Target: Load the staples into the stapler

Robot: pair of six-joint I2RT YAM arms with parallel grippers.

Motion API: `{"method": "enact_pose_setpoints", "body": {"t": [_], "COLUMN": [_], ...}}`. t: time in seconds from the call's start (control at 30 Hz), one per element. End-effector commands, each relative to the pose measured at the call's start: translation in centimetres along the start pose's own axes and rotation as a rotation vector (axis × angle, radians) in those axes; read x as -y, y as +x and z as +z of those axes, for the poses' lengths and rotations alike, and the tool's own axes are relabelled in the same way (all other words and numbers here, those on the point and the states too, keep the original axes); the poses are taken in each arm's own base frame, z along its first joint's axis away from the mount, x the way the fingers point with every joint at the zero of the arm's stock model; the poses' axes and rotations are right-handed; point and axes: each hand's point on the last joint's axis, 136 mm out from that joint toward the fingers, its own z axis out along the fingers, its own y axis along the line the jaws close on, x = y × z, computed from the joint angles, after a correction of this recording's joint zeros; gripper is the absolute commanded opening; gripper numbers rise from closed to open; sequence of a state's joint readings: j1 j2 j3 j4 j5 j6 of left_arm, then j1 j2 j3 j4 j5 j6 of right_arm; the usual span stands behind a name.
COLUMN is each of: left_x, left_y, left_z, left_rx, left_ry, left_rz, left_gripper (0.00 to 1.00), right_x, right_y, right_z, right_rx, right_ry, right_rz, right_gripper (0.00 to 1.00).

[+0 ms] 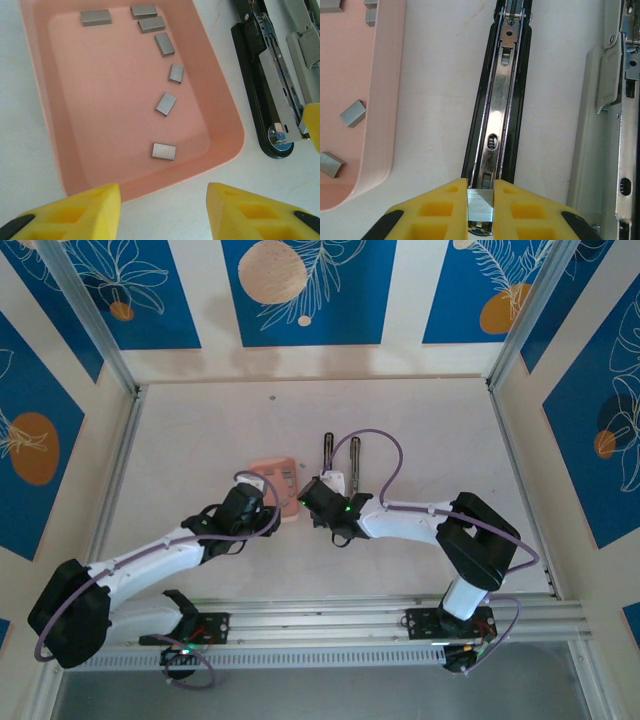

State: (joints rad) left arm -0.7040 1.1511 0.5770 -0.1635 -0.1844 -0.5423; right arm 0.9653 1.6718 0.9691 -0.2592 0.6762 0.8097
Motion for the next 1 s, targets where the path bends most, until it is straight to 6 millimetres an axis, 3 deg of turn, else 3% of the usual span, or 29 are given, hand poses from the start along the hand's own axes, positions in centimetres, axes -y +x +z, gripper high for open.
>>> {"method": "enact_pose_setpoints", "body": {"t": [0.0,0.4,0.57,0.73,0.97], "left_x": [0.2,0.3,0.2,0.2,0.2], "left_y": [-1.2,-1.2,-1.2,-1.2,-1.7], "left_z": [-0.2,-0.2,-0.1,-0.2,-0.6], "left_rx": [0.025,0.022,0.022,0.023,0.033], "left_ry": [0.005,0.007,0.005,0.005,0.006], "left_rz": [-0.003,-0.003,-0.005,-0.004,-0.017], "left_gripper": [0.49,0.49,0.49,0.49,0.5], "right_x": [0.7,1.0,0.8,0.3,-0.7], "right_y": [0.6,1.3,1.0,-0.2,-2.8], "right_z": [-0.4,-0.8,-0.8,-1.4,-3.6], "right_rx": [-0.013,-0.022,-0.016,0.015,0.082], "right_ry": [0.045,0.054,0.046,0.029,-0.032], "right_rz": [-0.006,-0.003,0.001,-0.002,-0.016], "right_gripper": [0.16,0.16,0.2,0.29,0.31]}}
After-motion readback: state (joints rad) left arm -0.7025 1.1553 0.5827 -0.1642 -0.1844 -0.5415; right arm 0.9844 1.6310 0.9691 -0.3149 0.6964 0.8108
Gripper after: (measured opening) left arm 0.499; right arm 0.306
